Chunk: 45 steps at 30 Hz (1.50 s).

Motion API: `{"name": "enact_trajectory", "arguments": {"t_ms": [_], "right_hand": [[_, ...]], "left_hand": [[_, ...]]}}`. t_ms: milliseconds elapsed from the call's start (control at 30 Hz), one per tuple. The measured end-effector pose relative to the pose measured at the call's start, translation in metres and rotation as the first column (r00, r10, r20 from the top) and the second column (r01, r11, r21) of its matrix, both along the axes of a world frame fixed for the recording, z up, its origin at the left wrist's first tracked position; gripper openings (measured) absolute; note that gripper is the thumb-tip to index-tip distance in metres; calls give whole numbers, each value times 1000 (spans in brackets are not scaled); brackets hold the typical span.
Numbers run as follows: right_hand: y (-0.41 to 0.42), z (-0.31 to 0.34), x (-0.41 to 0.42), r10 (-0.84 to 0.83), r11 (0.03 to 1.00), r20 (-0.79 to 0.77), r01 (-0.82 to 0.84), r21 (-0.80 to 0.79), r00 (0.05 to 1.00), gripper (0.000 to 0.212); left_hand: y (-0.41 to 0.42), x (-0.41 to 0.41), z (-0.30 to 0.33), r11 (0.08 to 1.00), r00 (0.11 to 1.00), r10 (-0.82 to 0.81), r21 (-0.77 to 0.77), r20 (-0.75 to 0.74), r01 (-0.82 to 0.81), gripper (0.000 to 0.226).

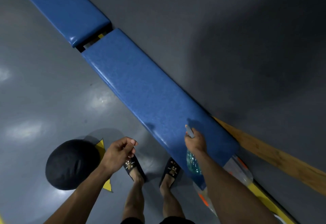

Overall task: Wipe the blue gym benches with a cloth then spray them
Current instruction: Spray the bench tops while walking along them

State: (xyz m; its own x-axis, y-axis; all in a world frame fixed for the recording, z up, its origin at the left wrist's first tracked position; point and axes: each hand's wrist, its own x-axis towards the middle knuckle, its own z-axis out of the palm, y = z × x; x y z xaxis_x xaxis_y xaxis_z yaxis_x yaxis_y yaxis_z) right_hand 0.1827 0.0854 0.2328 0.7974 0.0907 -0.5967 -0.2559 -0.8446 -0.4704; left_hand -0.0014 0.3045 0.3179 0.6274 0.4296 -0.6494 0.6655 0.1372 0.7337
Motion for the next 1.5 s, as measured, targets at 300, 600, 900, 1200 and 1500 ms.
{"name": "enact_trajectory", "arguments": {"t_ms": [300,600,900,1200,1500], "right_hand": [[32,18,54,-41,999,101,43,-26,994,28],[100,1,-49,270,963,-1,-270,-28,963,20],[147,11,-59,104,991,6,-104,-79,995,12],[161,31,24,-67,996,124,75,-54,990,20],[173,21,55,11,997,108,-2,-82,994,12]], "left_hand": [[37,-2,0,1000,1000,0,2,23,0,23],[89,-14,-1,1000,999,-2,-21,36,3,26],[149,-37,3,998,997,55,-39,52,-54,27],[194,-17,10,999,998,39,17,48,-39,26],[211,40,2,999,999,18,37,51,-20,25]]}}
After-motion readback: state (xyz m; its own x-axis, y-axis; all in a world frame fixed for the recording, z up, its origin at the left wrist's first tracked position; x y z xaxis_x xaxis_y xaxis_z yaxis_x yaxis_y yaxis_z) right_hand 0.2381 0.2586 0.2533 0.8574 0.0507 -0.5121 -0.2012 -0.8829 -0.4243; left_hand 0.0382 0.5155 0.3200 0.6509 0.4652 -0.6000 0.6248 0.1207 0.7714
